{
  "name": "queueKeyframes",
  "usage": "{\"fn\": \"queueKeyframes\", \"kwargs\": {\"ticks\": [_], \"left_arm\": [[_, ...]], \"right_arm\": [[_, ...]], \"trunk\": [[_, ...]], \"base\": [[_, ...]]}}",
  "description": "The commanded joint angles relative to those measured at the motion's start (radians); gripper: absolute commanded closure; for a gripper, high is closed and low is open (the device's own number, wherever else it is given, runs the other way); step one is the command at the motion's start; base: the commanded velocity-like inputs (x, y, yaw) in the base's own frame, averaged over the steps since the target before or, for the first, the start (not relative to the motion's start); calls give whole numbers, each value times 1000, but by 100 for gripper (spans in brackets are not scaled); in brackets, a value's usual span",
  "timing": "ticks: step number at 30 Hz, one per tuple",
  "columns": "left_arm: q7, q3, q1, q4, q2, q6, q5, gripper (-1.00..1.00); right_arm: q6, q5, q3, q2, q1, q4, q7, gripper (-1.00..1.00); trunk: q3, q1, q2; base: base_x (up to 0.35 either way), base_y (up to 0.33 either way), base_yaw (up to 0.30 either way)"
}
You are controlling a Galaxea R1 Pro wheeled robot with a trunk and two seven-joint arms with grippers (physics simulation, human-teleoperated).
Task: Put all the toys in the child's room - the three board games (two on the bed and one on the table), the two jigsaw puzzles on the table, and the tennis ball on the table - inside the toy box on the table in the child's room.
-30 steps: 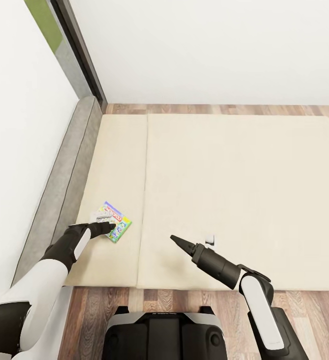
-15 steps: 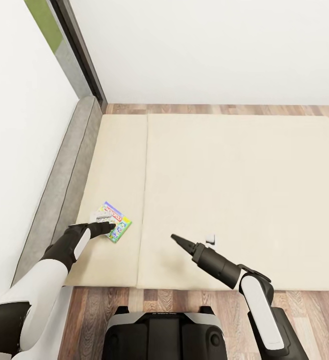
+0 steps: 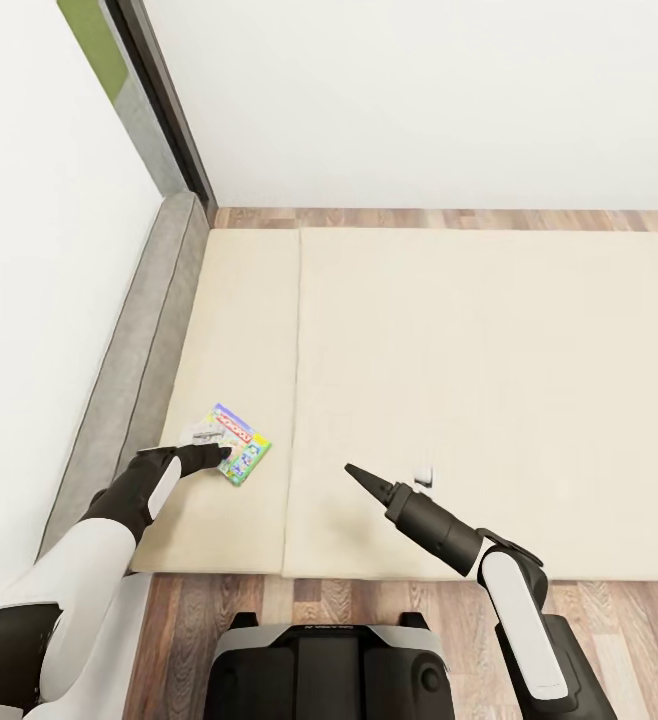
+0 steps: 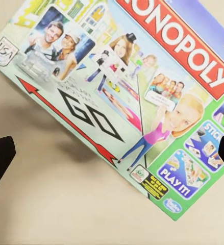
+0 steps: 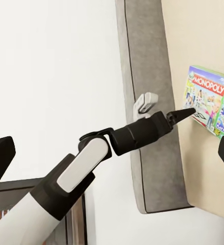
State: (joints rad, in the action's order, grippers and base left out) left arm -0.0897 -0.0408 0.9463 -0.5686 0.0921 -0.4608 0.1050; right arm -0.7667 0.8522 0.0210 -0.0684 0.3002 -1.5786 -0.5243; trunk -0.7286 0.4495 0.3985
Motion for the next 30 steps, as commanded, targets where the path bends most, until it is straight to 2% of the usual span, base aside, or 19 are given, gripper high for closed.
{"fn": "queueKeyframes", "kwargs": {"ticks": [1,20,30], "left_arm": [[-1,-2,0,-1,0,-7,10,-100],[-1,-4,0,-2,0,-7,10,-100],[-1,-1,0,-2,0,-7,10,-100]], "right_arm": [[-6,3,-1,-1,0,0,0,-100],[-5,3,-1,-1,0,0,0,-100],[-5,3,-1,-1,0,0,0,-100]], "trunk": [[-1,1,1],[-1,1,1],[-1,1,1]], "base": [[0,36,0],[0,10,0],[19,134,0]]}}
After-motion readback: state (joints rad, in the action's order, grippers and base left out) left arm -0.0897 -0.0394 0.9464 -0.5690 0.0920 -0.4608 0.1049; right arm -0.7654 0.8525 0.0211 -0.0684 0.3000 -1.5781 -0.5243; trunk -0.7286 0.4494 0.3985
